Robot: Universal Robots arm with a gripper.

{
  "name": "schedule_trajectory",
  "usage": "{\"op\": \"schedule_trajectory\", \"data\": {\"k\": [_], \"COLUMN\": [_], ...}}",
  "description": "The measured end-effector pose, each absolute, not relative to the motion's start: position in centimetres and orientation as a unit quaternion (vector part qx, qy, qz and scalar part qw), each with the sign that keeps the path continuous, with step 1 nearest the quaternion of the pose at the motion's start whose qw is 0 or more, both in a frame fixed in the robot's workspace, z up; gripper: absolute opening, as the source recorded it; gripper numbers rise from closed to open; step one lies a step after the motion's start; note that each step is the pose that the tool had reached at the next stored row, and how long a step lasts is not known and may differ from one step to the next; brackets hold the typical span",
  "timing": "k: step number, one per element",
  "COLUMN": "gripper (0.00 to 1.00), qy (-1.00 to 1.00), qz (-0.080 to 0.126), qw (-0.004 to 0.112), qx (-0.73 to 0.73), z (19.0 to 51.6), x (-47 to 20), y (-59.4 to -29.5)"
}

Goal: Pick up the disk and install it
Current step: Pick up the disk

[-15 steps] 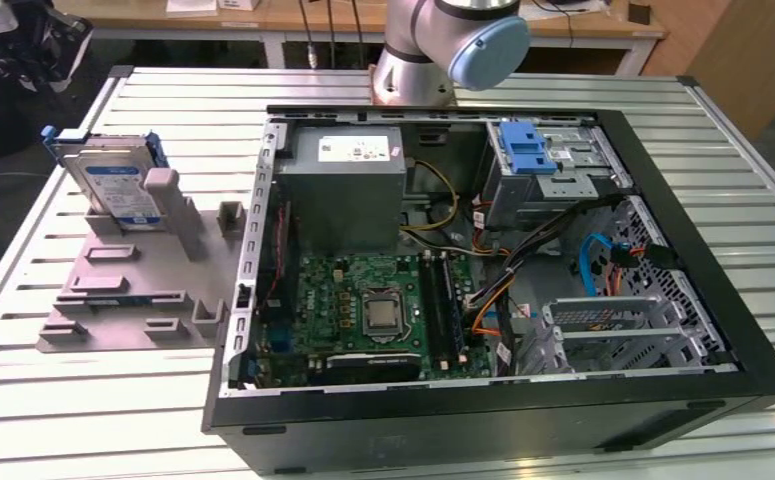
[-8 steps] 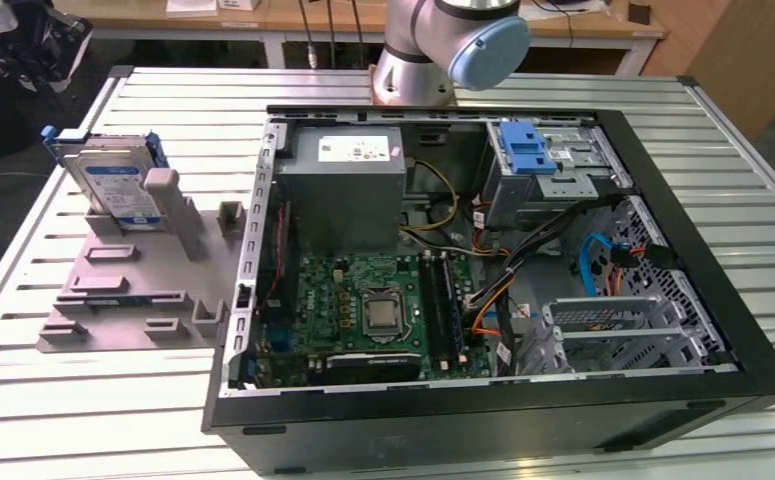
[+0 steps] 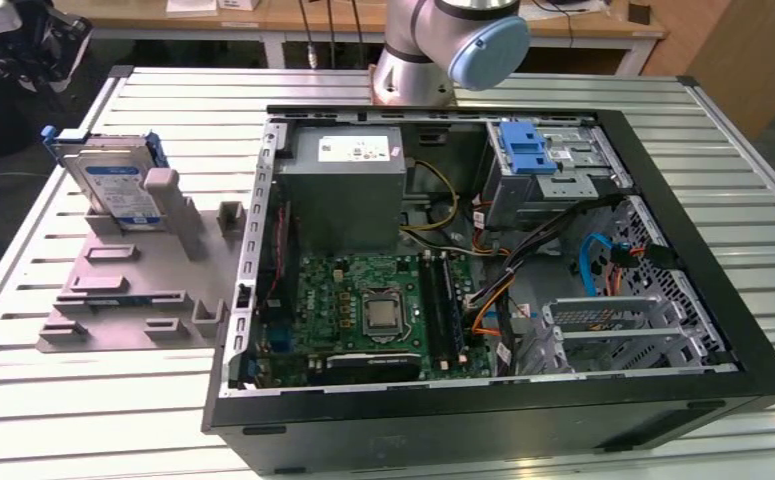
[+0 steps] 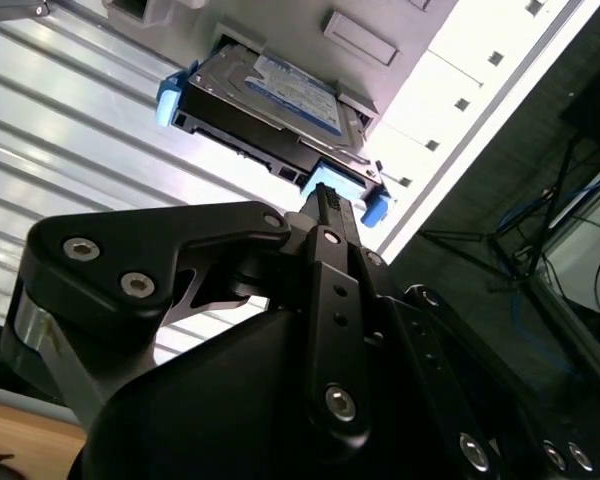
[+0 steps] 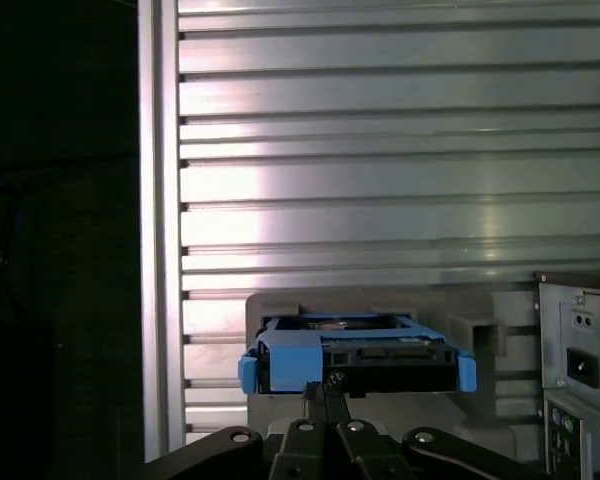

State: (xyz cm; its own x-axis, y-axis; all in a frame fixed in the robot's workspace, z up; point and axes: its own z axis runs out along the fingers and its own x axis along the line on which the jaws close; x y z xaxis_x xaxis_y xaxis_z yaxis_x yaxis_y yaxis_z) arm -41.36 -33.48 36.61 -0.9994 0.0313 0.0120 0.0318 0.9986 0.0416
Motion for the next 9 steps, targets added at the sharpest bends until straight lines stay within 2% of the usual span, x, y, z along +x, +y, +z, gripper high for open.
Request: {"op": "schedule_trajectory", "data": {"k": [9], "gripper": [0.11], "qy": [-0.998], "qz": [-0.02], "qw": [0.007], "qx": [0.066], "z": [36.58], "x": [-41.36], "y": [-33.48]}}
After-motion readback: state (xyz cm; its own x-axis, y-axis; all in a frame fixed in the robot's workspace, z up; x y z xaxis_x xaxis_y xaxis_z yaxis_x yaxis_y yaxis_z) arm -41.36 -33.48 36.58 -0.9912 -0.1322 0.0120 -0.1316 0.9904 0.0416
